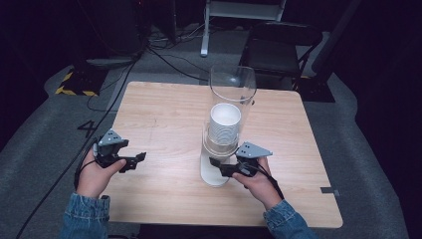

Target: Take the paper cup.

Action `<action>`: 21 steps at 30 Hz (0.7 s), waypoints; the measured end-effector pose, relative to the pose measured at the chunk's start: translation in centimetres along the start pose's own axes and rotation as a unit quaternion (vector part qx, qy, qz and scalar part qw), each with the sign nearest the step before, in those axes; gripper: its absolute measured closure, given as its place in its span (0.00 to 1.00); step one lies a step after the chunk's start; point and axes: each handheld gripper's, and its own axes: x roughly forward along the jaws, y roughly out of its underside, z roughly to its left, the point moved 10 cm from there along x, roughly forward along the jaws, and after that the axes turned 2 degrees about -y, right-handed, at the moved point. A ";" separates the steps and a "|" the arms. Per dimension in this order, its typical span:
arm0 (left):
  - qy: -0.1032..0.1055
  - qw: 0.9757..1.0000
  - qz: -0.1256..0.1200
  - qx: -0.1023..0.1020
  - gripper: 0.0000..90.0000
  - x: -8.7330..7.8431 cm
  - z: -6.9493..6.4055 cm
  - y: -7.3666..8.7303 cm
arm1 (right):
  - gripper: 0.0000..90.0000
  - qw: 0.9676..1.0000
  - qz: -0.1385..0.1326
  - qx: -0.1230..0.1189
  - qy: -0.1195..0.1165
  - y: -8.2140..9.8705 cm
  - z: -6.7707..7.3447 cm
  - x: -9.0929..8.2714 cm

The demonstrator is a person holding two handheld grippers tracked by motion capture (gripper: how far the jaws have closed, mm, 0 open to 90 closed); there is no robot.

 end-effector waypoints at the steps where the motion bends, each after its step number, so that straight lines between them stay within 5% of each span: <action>1: 0.000 1.000 0.000 0.000 0.20 0.0 0.0 0.0 | 0.39 1.000 -0.001 -0.001 0.000 0.0 0.0 0.0; 21: 0.000 1.000 0.002 0.002 0.20 0.1 0.0 0.1 | 0.39 1.000 -0.006 -0.004 0.001 0.1 -0.2 0.4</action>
